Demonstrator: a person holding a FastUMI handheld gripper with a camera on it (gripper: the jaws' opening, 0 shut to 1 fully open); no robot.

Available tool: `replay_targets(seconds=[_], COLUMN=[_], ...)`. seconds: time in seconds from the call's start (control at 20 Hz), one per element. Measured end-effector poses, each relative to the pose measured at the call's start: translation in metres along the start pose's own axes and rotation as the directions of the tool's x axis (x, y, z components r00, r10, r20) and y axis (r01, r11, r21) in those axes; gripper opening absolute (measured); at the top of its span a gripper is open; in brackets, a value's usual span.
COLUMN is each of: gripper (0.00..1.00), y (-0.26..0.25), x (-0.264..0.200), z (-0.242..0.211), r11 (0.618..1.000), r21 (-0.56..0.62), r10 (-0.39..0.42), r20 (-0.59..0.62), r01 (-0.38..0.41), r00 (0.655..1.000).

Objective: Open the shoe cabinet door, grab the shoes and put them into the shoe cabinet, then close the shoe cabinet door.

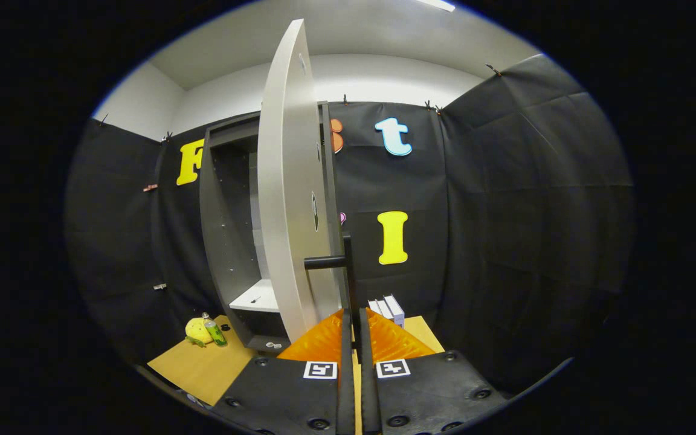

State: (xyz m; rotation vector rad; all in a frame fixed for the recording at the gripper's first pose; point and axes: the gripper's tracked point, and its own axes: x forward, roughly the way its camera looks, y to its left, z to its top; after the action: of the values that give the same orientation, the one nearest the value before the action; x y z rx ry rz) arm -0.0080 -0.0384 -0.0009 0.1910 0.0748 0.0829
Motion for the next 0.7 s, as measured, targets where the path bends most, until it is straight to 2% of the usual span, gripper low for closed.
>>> replay_targets(seconds=[0.2,0.3,0.4,0.45,0.6,0.7], gripper=[0.10,0.13,0.26,0.40,0.54,0.76], y=[-0.006,0.007,0.020,0.024,0.040,0.064], x=[-0.022,-0.042,-0.055,-0.066,-0.087,-0.098], z=[-0.005,-0.021,-0.047,-0.058,-0.093,-0.117], r11=[0.999,1.000,0.999,0.999,0.993,0.985], r21=[0.007,-0.007,-0.003,-0.004,-0.045,-0.026], r10=[-0.031,-0.003,0.031,0.043,0.087,0.143], r20=[-0.017,-0.076,-0.173,-0.214,-0.336,-0.414], r01=[0.031,0.003,-0.032,-0.045,-0.109,-0.169], r00=[0.999,0.997,0.984,0.976,0.938,0.899])
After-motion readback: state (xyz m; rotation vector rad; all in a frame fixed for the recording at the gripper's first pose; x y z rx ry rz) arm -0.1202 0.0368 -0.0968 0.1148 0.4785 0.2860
